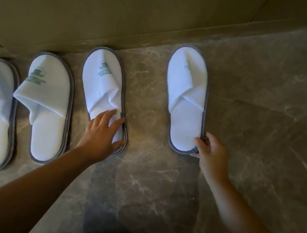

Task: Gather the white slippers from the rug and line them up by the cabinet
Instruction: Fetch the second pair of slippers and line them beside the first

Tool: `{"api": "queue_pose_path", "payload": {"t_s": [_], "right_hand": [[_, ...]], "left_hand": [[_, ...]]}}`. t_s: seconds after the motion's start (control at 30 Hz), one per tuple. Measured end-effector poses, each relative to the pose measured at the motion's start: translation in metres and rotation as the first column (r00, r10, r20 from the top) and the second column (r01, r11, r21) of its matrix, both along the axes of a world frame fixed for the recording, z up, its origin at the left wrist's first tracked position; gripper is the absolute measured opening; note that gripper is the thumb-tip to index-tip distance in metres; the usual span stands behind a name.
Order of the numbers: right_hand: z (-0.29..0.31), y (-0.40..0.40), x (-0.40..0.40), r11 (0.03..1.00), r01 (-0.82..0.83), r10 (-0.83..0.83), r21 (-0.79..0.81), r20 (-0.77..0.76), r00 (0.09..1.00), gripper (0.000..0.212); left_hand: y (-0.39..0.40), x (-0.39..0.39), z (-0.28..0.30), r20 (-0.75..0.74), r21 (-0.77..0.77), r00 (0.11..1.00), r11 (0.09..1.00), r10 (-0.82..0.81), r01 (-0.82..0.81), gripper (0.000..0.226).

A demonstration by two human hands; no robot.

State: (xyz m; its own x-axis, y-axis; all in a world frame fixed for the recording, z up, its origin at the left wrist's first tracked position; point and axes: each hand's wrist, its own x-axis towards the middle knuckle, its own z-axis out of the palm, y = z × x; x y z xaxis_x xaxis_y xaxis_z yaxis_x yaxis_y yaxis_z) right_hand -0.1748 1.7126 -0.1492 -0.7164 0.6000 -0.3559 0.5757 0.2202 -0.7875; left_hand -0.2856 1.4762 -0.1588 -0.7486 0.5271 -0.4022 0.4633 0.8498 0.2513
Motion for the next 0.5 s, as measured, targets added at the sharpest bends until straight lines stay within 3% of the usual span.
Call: {"api": "queue_pose_path", "payload": {"t_s": [0.17, 0.33, 0.43, 0.5], "right_hand": [[-0.006, -0.015, -0.015, 0.966, -0.062, 0.029, 0.253, 0.130, 0.991, 0.055], [-0.011, -0.032, -0.024, 0.882, -0.295, 0.205, 0.368, 0.265, 0.942, 0.099], [-0.018, -0.042, -0.029, 0.847, -0.386, 0.227, 0.364, 0.409, 0.884, 0.108], [-0.021, -0.046, -0.033, 0.853, -0.374, 0.218, 0.364, 0.403, 0.889, 0.103]], "left_hand": [[-0.001, -0.001, -0.002, 0.000, -0.012, 1.000, 1.000, -0.002, 0.002, 0.070], [-0.005, 0.001, -0.003, 0.009, 0.022, 0.999, 0.998, 0.050, -0.050, 0.074], [-0.009, 0.000, -0.004, 0.058, -0.003, 0.997, 0.999, 0.045, -0.045, 0.082], [-0.011, 0.000, -0.005, 0.080, -0.020, 0.997, 1.000, 0.022, -0.021, 0.087]]}}
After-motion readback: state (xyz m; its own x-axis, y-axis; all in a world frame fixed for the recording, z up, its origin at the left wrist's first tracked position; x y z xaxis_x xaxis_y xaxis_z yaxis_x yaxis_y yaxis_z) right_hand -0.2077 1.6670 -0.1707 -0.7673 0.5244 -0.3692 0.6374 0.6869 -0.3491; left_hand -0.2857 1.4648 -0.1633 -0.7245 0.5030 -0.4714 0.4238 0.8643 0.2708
